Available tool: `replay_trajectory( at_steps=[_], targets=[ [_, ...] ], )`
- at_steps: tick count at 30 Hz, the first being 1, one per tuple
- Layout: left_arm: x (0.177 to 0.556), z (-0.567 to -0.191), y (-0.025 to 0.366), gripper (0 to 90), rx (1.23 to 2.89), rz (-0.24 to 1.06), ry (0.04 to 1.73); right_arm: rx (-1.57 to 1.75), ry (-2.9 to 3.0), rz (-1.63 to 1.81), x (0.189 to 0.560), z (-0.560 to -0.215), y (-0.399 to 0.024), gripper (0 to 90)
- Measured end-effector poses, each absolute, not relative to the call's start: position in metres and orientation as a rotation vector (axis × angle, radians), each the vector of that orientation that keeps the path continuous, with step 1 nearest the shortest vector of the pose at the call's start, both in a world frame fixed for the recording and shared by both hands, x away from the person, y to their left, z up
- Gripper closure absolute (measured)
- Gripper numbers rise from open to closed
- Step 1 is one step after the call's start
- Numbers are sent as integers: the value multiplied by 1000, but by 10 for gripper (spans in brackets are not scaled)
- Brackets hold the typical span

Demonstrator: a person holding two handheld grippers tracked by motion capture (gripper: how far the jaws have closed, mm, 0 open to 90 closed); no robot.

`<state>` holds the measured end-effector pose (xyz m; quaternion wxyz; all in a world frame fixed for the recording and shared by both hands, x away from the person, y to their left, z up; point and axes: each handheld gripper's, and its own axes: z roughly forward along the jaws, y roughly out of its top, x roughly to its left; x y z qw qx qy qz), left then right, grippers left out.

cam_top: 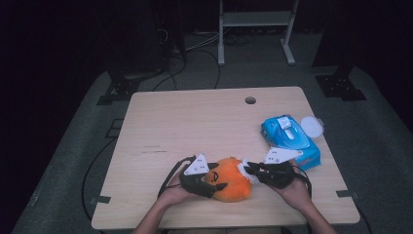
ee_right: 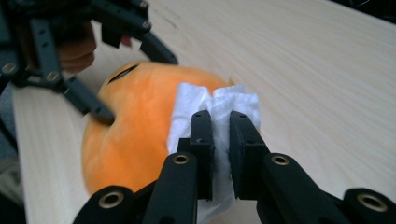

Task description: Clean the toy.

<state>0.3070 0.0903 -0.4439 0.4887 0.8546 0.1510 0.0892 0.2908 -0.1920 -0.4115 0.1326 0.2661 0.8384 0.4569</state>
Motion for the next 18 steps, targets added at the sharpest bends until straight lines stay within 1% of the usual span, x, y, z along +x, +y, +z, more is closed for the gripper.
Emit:
replay_trajectory(
  at_steps=[4, 6, 9, 11, 15, 18],
  targets=[
    [311, -444, 94, 277, 2062, 198, 423, 761, 2519, 1338, 286, -413, -199, 801],
    [315, -446, 97, 281, 2049, 185, 458, 711, 2560, 1353, 283, -413, -199, 801],
    [315, -445, 98, 281, 2052, 184, 464, 622, 2593, 1345, 279, -411, -193, 801],
    [313, -445, 96, 280, 2053, 191, 445, 655, 2560, 1339, 281, -409, -192, 801],
    [304, -443, 88, 280, 2086, 208, 345, 768, 2461, 1358, 290, -410, -196, 793],
    [303, -440, 87, 250, 2097, 192, 312, 782, 2472, 1353, 293, -413, -198, 795]
  ],
)
